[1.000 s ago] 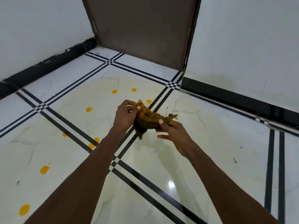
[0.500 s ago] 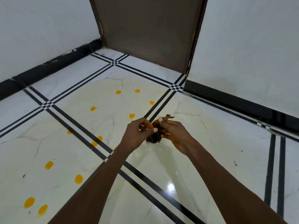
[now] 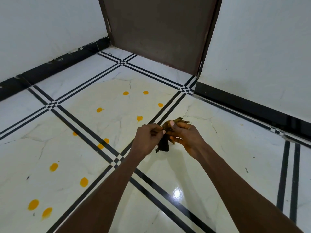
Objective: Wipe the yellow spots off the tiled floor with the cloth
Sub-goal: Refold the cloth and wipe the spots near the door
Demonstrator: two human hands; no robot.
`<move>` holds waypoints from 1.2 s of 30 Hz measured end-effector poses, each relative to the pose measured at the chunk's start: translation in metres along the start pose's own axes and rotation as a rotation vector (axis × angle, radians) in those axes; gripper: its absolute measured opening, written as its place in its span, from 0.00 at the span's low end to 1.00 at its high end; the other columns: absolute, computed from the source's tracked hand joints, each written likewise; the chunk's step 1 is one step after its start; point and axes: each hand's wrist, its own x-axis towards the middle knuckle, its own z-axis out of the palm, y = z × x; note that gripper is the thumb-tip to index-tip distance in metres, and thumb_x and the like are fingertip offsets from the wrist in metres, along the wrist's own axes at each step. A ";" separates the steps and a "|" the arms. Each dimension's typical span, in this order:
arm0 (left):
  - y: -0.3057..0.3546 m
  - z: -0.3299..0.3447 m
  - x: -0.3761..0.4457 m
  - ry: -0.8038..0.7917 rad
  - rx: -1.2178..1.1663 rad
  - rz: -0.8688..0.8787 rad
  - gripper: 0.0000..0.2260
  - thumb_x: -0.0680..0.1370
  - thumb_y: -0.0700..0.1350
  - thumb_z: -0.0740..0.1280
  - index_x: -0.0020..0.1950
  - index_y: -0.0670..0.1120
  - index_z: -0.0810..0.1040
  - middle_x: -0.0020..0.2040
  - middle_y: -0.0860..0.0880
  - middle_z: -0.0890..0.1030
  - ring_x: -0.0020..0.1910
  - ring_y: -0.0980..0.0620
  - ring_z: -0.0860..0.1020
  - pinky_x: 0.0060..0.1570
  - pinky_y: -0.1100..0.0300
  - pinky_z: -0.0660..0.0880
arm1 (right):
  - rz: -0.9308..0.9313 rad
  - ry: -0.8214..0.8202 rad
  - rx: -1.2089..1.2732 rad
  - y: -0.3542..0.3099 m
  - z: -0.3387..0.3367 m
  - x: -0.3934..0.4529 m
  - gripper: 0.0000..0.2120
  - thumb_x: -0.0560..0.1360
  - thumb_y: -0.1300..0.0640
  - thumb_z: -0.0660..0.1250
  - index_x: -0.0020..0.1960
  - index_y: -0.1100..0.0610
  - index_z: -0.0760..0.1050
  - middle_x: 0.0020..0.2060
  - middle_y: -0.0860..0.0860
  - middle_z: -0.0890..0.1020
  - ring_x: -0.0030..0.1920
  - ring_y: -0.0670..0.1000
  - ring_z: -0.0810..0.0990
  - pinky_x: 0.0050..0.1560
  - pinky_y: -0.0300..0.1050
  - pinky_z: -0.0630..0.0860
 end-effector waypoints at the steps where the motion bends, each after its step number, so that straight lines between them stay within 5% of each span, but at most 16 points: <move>1: 0.001 0.000 0.001 -0.005 -0.004 0.002 0.05 0.79 0.44 0.72 0.52 0.45 0.86 0.44 0.51 0.88 0.45 0.58 0.85 0.48 0.69 0.79 | 0.009 0.012 0.014 0.001 -0.001 0.000 0.14 0.79 0.52 0.73 0.60 0.60 0.85 0.52 0.55 0.89 0.53 0.52 0.88 0.57 0.48 0.83; 7: 0.006 -0.003 0.011 0.015 -0.066 -0.059 0.07 0.83 0.46 0.66 0.56 0.45 0.81 0.48 0.49 0.85 0.49 0.53 0.83 0.43 0.73 0.75 | 0.020 0.097 0.069 0.005 -0.007 0.000 0.12 0.75 0.53 0.78 0.55 0.57 0.85 0.44 0.54 0.88 0.43 0.51 0.87 0.53 0.48 0.83; 11: 0.009 -0.009 0.020 0.004 -0.154 -0.111 0.09 0.85 0.49 0.61 0.56 0.46 0.76 0.47 0.44 0.81 0.48 0.46 0.80 0.48 0.54 0.77 | 0.116 0.124 0.037 0.014 -0.022 0.002 0.10 0.76 0.56 0.77 0.55 0.57 0.82 0.47 0.53 0.88 0.44 0.51 0.88 0.47 0.45 0.84; 14: 0.014 -0.016 0.027 -0.013 -0.177 -0.083 0.08 0.85 0.52 0.61 0.55 0.50 0.77 0.45 0.47 0.82 0.48 0.44 0.82 0.50 0.47 0.81 | 0.227 0.113 -0.278 0.035 -0.039 0.009 0.17 0.75 0.57 0.78 0.60 0.62 0.81 0.47 0.55 0.87 0.44 0.50 0.87 0.45 0.45 0.83; 17: 0.023 -0.022 0.032 -0.056 -0.126 -0.035 0.08 0.85 0.50 0.61 0.56 0.48 0.78 0.47 0.44 0.83 0.49 0.43 0.82 0.50 0.50 0.78 | 0.312 0.122 -0.749 0.059 -0.059 0.018 0.21 0.72 0.54 0.81 0.59 0.63 0.80 0.52 0.58 0.86 0.46 0.53 0.84 0.46 0.48 0.82; 21: 0.040 -0.042 0.035 -0.163 -0.062 0.040 0.10 0.85 0.50 0.63 0.58 0.47 0.80 0.50 0.45 0.85 0.52 0.44 0.83 0.53 0.49 0.79 | 0.230 0.175 -1.135 0.054 -0.060 0.021 0.42 0.67 0.46 0.83 0.73 0.59 0.69 0.69 0.60 0.75 0.67 0.61 0.76 0.64 0.54 0.76; 25: 0.062 -0.066 0.038 -0.336 -0.028 0.090 0.10 0.84 0.50 0.65 0.59 0.46 0.82 0.52 0.44 0.85 0.54 0.45 0.83 0.51 0.50 0.82 | -0.250 -0.100 -0.942 0.011 -0.036 0.025 0.47 0.65 0.40 0.80 0.78 0.52 0.66 0.74 0.52 0.73 0.73 0.53 0.69 0.77 0.55 0.65; 28: 0.080 -0.084 0.044 -0.393 -0.043 0.122 0.09 0.83 0.49 0.66 0.58 0.47 0.83 0.53 0.47 0.85 0.54 0.51 0.83 0.47 0.62 0.79 | -0.187 -0.342 -0.784 -0.023 -0.016 0.023 0.23 0.75 0.52 0.78 0.68 0.50 0.76 0.61 0.43 0.81 0.59 0.40 0.80 0.67 0.44 0.74; 30: 0.091 -0.098 0.051 -0.370 -0.079 0.101 0.10 0.83 0.49 0.67 0.58 0.46 0.83 0.52 0.47 0.85 0.53 0.52 0.83 0.46 0.64 0.79 | -0.131 -0.414 -0.747 -0.030 -0.008 0.022 0.13 0.78 0.51 0.75 0.62 0.50 0.81 0.55 0.45 0.87 0.54 0.42 0.86 0.61 0.43 0.80; 36: 0.076 -0.110 0.072 -0.085 -0.112 0.082 0.13 0.82 0.48 0.68 0.66 0.49 0.82 0.59 0.51 0.84 0.58 0.58 0.80 0.59 0.61 0.77 | -0.050 -0.327 -0.374 -0.019 0.005 0.005 0.17 0.78 0.47 0.73 0.63 0.52 0.80 0.56 0.51 0.88 0.57 0.52 0.87 0.56 0.50 0.84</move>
